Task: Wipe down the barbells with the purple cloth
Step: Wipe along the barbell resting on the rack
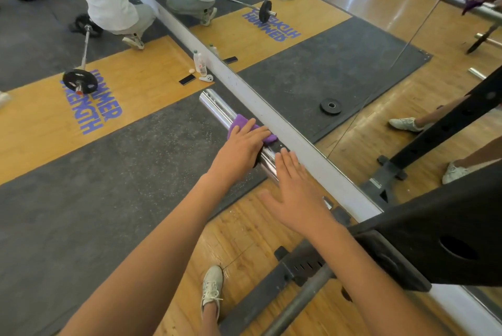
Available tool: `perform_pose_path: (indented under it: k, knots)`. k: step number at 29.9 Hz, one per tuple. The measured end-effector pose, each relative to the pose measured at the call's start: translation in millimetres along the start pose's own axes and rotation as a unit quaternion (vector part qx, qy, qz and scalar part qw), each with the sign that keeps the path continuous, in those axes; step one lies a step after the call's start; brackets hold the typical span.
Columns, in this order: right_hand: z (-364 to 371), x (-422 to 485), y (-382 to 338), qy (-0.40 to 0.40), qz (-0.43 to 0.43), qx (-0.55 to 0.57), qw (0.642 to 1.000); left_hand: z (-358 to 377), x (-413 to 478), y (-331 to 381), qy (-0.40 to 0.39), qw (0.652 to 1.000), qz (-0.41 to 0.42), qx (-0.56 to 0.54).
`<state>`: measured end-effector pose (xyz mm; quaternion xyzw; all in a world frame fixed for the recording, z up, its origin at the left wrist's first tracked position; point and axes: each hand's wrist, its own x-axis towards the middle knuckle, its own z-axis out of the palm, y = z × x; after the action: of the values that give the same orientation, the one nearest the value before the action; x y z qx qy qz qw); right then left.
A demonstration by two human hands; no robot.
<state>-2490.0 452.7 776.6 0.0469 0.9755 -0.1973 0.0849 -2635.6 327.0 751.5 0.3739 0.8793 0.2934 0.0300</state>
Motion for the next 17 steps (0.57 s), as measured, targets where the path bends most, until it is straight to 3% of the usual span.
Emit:
perform_pose_path:
  k: [4, 10, 17]
  knots:
    - [-0.7, -1.8, 13.8, -0.005, 0.021, -0.057, 0.998, -3.5, -1.3, -3.7, 0.001, 0.999, 0.029, 0.013]
    - [4.5, -4.1, 7.0, 0.006, 0.022, -0.066, 0.998, -10.4, 12.5, -17.9, 0.032, 0.998, -0.058, -0.013]
    - [6.5, -4.0, 6.5, 0.015, 0.025, -0.070, 0.997, 6.8, -3.8, -17.0, 0.030, 0.999, 0.006, -0.024]
